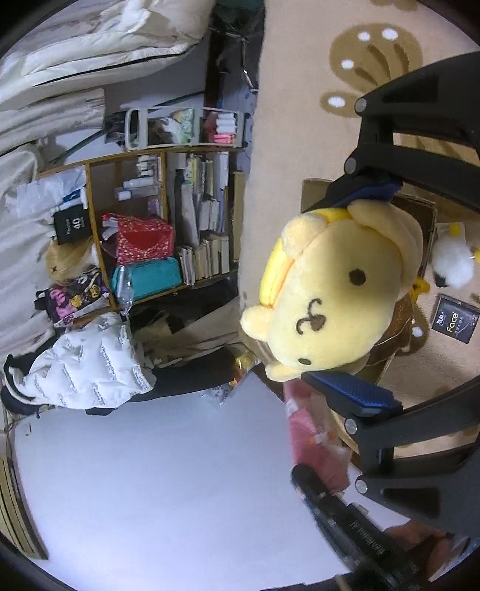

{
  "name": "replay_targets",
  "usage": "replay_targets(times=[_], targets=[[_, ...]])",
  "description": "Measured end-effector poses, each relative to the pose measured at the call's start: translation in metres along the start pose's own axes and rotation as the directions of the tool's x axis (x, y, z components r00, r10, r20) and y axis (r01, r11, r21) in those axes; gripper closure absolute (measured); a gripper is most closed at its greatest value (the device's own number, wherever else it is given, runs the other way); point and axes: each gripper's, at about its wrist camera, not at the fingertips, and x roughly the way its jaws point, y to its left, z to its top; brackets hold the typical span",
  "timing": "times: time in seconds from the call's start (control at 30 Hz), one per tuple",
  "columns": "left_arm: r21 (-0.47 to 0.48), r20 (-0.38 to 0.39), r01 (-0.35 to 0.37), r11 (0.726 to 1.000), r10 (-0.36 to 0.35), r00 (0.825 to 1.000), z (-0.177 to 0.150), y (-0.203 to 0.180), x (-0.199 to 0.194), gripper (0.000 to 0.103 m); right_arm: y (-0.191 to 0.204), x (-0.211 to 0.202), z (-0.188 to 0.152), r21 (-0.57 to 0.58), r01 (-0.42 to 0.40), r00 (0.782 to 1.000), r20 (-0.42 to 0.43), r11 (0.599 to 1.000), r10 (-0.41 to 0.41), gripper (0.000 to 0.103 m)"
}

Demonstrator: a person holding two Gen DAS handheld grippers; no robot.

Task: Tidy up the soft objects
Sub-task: 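Lift pink roll with left tool while right tool carries yellow bear over box, then open left tool to drop pink roll in box while right tool drops yellow bear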

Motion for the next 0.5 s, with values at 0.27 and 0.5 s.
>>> replay_targets(times=[0.27, 0.5], targets=[[0.03, -0.111, -0.014, 0.999, 0.017, 0.994, -0.031, -0.013, 0.053, 0.089, -0.018, 0.036, -0.016, 0.015, 0.017, 0.998, -0.059, 1.0, -0.016, 0.022], [0.014, -0.111, -0.046, 0.999, 0.047, 0.993, -0.038, -0.012, 0.067, 0.088, -0.029, 0.054, -0.028, 0.028, 0.034, 0.993, -0.113, 0.999, -0.031, 0.018]])
